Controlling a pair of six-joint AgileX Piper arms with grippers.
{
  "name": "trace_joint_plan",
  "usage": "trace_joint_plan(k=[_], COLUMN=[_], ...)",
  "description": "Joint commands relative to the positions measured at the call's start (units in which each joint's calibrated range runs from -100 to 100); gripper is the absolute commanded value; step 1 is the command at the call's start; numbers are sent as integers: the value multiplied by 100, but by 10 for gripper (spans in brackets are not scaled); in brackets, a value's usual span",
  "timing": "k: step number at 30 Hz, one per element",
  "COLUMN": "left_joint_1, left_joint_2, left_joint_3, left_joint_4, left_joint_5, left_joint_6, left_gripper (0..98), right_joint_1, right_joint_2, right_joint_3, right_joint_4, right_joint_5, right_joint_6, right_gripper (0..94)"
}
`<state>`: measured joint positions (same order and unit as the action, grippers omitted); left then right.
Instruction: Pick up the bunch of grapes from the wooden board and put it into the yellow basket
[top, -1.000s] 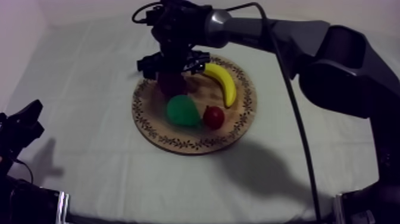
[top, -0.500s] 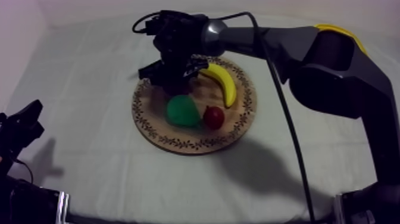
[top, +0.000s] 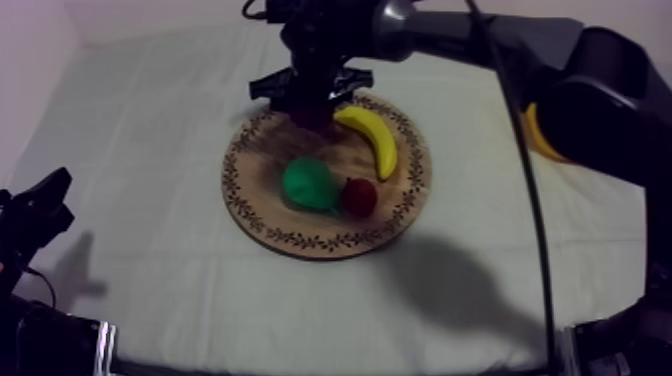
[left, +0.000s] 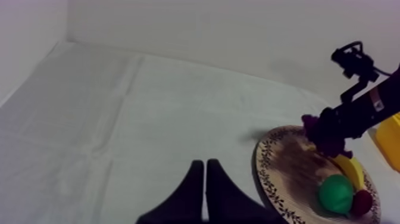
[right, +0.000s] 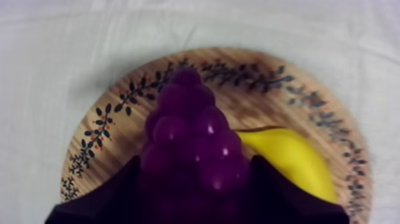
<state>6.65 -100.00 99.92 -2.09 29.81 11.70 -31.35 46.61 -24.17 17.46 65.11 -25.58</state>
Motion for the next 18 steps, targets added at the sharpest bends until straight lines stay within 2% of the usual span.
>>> trace_joint_plan(k=[1,8,18], left_joint_1=[-3,-3,-3], left_joint_2=[0,0,0], left_joint_3=[-3,-3,-3], left_joint_4=[2,2,2], left_joint_5=[1,1,1], left_joint_6=[-1,-1,-1], left_gripper=[1,1,1], right_joint_1=[17,206,908], right_joint_2=[-431,-1626,-3215], right_joint_3=[270,1030,1973], right_joint_4=[78,308,567], right_joint_5=[-20,-79,-470], right_joint_6=[27,150,490], right_gripper=[271,266,243])
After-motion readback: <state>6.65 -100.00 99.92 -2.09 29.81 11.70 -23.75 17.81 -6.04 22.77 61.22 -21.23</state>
